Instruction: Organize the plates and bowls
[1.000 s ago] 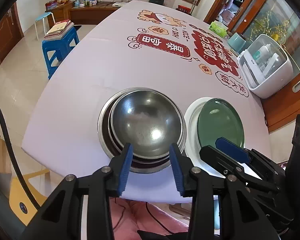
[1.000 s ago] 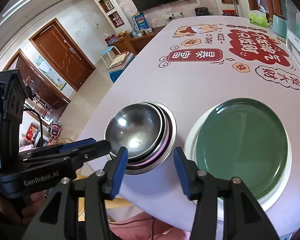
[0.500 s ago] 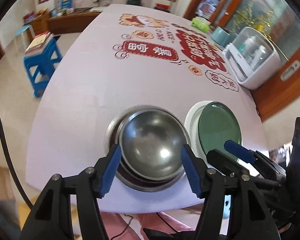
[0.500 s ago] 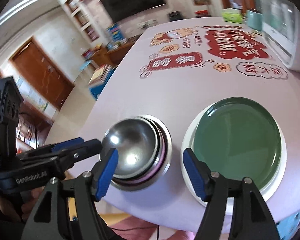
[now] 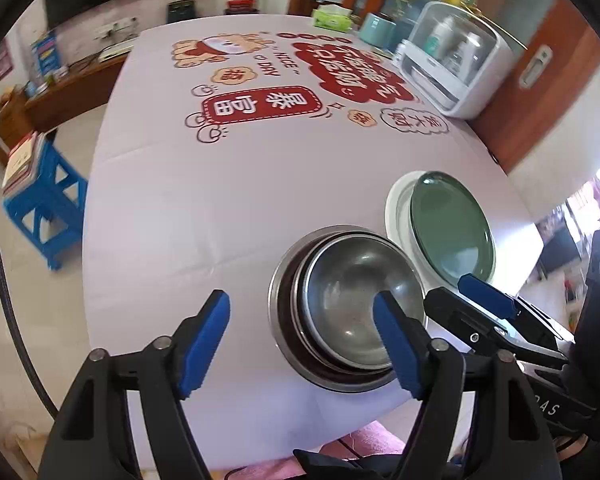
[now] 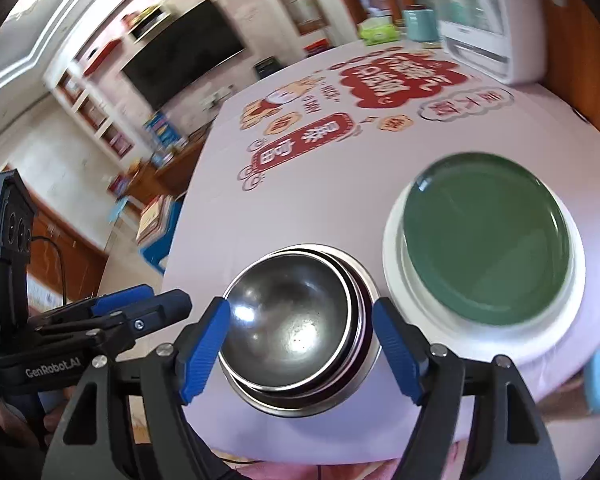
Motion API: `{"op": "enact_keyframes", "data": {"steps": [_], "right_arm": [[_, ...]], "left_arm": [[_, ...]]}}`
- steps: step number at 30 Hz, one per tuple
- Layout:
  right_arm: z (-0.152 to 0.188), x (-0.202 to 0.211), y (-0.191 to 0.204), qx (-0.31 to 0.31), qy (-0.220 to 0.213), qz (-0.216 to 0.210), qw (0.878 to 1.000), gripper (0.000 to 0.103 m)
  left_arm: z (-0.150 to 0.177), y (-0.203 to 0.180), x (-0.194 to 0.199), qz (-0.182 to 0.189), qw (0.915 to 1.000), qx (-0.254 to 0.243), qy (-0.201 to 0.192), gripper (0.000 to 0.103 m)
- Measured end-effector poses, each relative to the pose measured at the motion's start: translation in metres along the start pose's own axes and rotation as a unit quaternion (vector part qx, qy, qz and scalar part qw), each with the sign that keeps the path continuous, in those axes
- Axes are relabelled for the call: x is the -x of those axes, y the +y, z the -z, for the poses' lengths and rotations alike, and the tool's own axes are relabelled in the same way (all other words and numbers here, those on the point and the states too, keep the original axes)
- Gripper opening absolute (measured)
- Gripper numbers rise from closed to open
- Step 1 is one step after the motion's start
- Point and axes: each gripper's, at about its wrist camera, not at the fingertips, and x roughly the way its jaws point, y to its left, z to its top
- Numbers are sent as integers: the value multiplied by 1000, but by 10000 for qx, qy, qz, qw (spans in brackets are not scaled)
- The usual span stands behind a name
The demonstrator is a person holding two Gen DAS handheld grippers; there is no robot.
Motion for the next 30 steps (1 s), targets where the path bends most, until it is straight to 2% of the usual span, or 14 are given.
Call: {"op": "enact_keyframes", "data": {"steps": [5,10,14,20,30], "right_arm": [[10,4,-8,-553,-187,287,9979,74],[22,9,-28,-1279,-233,541,9900,74],[34,8,-47,-1922,-148,424,9803,74],[49,-7,-65,-2701,44,220,9626,74],[51,-37,-70,-3202,456,-62,9462,73]], "left_arm": [[-9,2,-13,202,9987,-389,277,79],[-15,0,-36,283,9951,-596,736,80],[-17,-1,-57,306,9900,-708,1181,80],[-16,3,-80,382,9830,-752,1633,80],[-17,11,-112,560,9694,-802,2250,79]]}}
